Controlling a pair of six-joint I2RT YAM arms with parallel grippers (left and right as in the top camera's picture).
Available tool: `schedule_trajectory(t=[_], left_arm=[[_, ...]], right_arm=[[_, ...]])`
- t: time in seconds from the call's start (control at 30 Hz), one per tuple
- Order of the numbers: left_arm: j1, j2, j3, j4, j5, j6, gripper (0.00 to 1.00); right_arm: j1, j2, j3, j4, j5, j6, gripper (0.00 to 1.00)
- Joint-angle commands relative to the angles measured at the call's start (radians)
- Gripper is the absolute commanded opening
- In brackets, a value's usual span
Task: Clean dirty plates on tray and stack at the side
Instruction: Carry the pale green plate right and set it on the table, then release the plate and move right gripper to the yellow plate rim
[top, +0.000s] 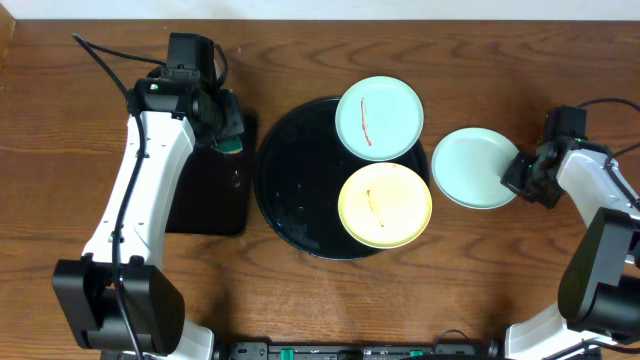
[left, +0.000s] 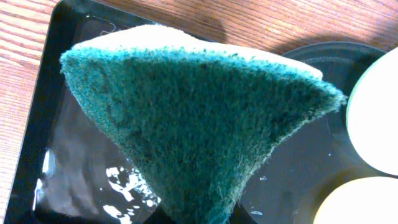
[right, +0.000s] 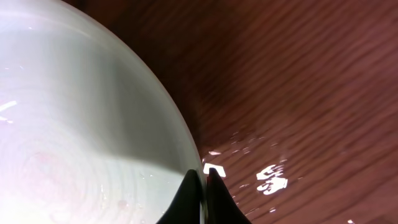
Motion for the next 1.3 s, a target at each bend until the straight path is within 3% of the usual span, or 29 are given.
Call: schedule_trajectory(t=[0.0, 0.1, 0.23, 0.43, 0.53, 0.9, 1.27], left_arm=[[0.005, -0.009, -0.004, 0.001, 0.006, -0.002, 0.08], [0.005, -0.009, -0.004, 0.002, 0.006, -0.002, 0.08], [0.005, -0.009, -0.004, 0.002, 0.006, -0.002, 0.08], [0.005, -0.009, -0.005, 0.005, 0.006, -0.002, 0.08], [0.005, -0.009, -0.006, 0.013, 0.006, -0.002, 0.08], [0.005, -0.009, -0.006, 0.015, 0.006, -0.002, 0.08], [0.005, -0.009, -0.006, 0.016, 0.006, -0.002, 0.08]], right_arm=[[-0.025, -0.014, -0.006, 0.016, 0.04, 0.019, 0.15], [-0.025, -0.014, -0.006, 0.016, 0.041, 0.009, 0.3], [-0.025, -0.014, 0.001, 0.007, -0.01, -0.018, 0.4], [-0.011, -0.018, 0.097, -0.111, -0.354, -0.148, 0.36], [0.025, -0.018, 0.14, -0.168, -0.438, -0.197, 0.36], [0.245, -0.017, 0.14, -0.248, -0.397, -0.313, 0.36], [0.427, -0.015, 0.096, -0.23, -0.31, -0.312, 0.38]])
